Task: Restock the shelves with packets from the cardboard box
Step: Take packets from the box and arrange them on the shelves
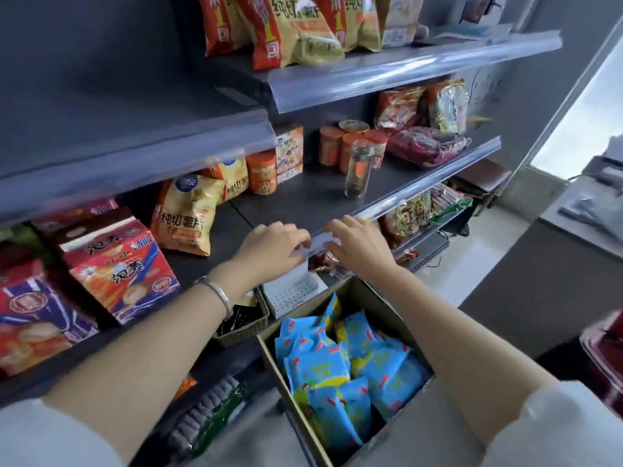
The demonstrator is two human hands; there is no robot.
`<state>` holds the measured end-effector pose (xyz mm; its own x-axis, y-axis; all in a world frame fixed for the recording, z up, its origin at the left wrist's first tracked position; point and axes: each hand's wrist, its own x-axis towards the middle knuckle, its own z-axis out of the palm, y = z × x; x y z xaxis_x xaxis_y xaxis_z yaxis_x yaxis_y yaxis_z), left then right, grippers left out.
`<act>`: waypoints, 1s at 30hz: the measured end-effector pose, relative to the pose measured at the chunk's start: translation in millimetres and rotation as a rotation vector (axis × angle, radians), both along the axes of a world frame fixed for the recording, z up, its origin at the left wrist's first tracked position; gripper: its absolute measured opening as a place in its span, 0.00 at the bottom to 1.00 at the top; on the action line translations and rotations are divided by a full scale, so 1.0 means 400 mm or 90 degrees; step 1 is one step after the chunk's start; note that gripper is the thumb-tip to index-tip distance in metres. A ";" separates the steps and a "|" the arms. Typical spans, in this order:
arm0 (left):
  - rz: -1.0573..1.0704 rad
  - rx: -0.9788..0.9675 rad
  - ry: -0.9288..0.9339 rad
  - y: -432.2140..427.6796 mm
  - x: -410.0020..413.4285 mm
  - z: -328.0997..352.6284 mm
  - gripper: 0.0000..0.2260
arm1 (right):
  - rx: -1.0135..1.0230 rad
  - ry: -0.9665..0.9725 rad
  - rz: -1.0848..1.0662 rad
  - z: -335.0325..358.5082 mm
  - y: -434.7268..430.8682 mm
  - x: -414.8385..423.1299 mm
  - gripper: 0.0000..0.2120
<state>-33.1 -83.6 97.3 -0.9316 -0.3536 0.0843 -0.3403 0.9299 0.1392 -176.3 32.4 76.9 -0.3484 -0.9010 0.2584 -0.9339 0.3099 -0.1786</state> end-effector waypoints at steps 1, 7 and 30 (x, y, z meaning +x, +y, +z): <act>-0.003 0.019 -0.024 0.017 -0.015 -0.035 0.11 | 0.020 -0.015 -0.010 -0.036 0.019 -0.010 0.15; -0.031 0.105 -0.136 0.096 -0.063 -0.218 0.08 | 0.149 -0.106 -0.076 -0.219 0.107 -0.048 0.15; -0.017 0.271 -0.359 0.147 -0.083 -0.483 0.14 | 0.370 -0.260 -0.279 -0.486 0.125 -0.071 0.17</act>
